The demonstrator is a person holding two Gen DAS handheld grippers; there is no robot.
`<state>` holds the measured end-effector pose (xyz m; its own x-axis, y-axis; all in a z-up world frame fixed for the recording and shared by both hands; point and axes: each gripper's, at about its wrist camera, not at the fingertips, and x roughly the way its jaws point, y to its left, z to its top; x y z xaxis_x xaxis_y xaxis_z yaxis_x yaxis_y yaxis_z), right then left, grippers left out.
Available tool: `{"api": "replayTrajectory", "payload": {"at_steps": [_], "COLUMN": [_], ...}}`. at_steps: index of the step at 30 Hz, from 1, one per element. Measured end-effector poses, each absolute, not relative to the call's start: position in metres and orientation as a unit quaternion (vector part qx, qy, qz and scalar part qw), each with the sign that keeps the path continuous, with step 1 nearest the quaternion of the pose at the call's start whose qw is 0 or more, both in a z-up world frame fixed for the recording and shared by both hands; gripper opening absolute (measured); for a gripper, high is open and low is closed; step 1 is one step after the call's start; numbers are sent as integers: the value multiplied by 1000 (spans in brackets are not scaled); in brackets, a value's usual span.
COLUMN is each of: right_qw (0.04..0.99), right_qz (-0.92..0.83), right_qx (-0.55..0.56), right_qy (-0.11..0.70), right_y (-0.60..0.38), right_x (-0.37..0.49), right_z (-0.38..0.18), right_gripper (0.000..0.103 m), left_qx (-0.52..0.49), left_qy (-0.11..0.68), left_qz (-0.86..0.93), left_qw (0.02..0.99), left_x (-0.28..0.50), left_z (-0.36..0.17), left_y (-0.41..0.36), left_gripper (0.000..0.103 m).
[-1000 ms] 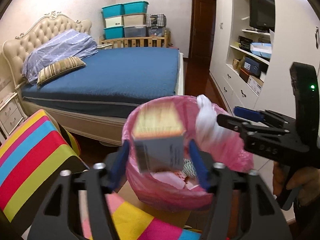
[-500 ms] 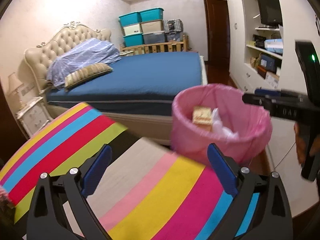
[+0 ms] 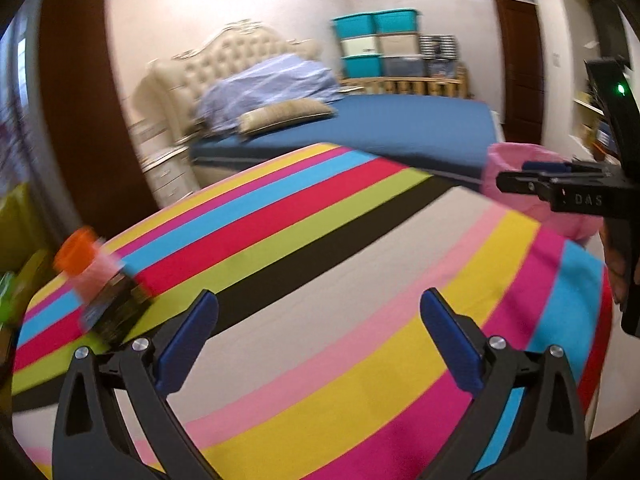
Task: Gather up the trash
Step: 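Move both tools back over the table toward the black box and foam net, then grasp the black box with the right tool, then the pink foam net with the left tool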
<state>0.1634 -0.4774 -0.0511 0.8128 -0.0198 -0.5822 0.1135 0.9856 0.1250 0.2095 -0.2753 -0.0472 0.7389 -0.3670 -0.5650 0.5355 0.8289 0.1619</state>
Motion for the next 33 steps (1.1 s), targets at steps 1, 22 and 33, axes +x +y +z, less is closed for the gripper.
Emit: {"api": "replayTrajectory", "payload": {"at_steps": [1,22,33], "right_qw": [948,935,931], "right_qz": [-23,80,1], "right_qx": [74,24,26], "right_qy": [310,344,364], "right_y": [-462,-166,-103], "right_x": [171,282,329], "right_z": [-53,-56,-68], "right_gripper": [66,73,81], "left_qx": [153,40,3], "left_qy": [269,324,346], "left_qz": [-228,29,57], "left_qw": [923,945,936], "left_x": [212,268,270], "left_z": [-47,-40,-43], "left_y": [-253,61,84], "left_gripper": [98,98,98]}}
